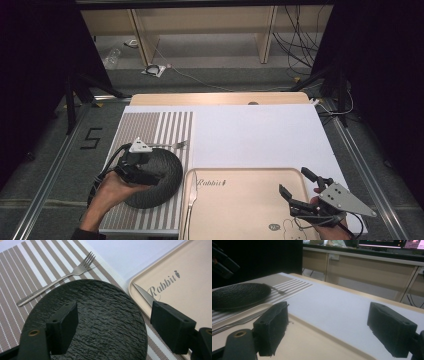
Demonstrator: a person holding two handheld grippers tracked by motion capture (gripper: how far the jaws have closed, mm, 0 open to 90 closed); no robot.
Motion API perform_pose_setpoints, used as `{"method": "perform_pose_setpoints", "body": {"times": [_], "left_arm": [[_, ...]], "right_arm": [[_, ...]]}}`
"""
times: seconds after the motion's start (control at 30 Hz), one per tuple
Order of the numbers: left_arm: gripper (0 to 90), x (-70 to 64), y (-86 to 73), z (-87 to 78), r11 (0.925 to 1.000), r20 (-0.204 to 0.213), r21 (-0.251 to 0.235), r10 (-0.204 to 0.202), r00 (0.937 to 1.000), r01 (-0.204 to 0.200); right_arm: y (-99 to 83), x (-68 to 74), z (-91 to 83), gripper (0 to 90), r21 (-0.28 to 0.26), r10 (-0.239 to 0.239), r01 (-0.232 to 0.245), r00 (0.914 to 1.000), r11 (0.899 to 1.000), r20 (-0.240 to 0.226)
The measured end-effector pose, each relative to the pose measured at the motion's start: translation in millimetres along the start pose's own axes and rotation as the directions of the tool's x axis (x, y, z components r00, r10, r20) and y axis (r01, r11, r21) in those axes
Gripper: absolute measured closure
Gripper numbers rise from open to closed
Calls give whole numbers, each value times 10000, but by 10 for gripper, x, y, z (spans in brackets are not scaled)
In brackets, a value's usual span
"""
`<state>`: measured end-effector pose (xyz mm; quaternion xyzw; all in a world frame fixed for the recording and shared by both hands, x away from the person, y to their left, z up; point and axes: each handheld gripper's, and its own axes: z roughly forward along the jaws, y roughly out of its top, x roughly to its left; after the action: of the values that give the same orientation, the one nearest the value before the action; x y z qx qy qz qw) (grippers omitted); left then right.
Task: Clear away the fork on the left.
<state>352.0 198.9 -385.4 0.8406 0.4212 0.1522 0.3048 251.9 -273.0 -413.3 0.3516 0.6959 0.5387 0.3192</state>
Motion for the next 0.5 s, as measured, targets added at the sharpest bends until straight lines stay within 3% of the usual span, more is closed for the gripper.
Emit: {"method": "perform_pose_setpoints", "body": {"times": [0.5], "left_arm": [[228, 199, 44, 86, 9998, -561, 186, 118, 9984, -108]], "right_arm": [[-7, 13, 10, 179, 66, -9, 9, 10000, 10000, 59]]}}
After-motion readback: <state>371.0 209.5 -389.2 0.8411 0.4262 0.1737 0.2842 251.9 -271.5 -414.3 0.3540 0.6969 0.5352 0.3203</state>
